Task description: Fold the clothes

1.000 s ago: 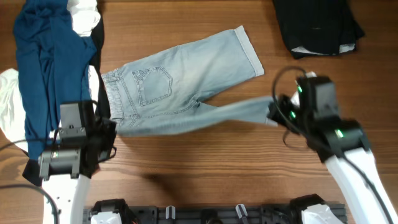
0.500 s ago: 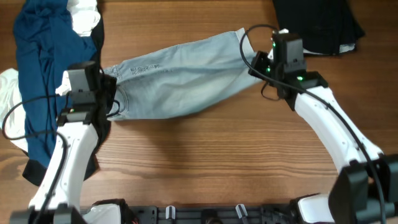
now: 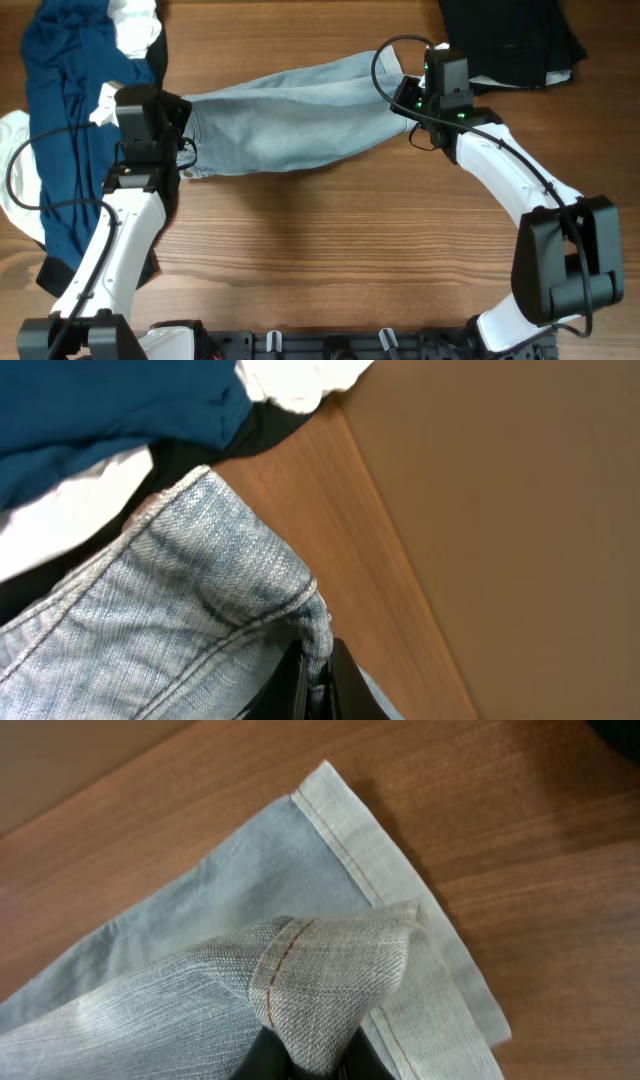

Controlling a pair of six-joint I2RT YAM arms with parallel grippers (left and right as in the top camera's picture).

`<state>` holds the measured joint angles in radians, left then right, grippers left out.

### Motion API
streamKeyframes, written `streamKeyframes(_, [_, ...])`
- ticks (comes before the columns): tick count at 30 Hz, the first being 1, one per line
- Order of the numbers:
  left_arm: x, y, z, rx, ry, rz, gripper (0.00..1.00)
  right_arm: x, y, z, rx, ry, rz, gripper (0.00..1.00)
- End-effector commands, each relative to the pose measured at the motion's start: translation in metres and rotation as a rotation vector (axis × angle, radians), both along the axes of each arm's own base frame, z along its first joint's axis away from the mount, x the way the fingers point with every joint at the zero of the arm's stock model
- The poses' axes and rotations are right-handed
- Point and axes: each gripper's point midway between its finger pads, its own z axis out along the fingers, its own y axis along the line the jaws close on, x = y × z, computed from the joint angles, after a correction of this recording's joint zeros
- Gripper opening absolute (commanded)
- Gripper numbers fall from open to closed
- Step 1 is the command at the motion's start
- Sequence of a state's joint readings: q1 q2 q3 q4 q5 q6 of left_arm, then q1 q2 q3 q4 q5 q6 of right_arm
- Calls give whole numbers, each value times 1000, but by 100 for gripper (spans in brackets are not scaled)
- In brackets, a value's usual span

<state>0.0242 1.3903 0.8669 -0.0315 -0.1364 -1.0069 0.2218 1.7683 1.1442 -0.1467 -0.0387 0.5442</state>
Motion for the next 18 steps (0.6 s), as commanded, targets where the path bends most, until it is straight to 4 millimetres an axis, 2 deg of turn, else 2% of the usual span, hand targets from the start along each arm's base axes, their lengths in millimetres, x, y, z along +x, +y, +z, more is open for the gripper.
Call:
streamKeyframes(1, [7, 13, -5, 75, -3, 52, 4, 14, -6, -2, -19, -27, -30, 4])
streamKeyframes(10, [34, 14, -35, 76, -18, 56, 4, 25, -7, -16, -22, -44, -47, 4])
streamKeyframes(16, [38, 25, -43, 108, -23, 110, 6, 32, -5, -24, -18, -60, -46, 4])
streamKeyframes(17, [39, 25, -44, 109, -21, 110, 9, 35, -4, -25, -16, -66, -46, 6])
streamKeyframes(18, [39, 25, -45, 109, -19, 110, 20, 37, -3, -25, -11, -76, -44, 18])
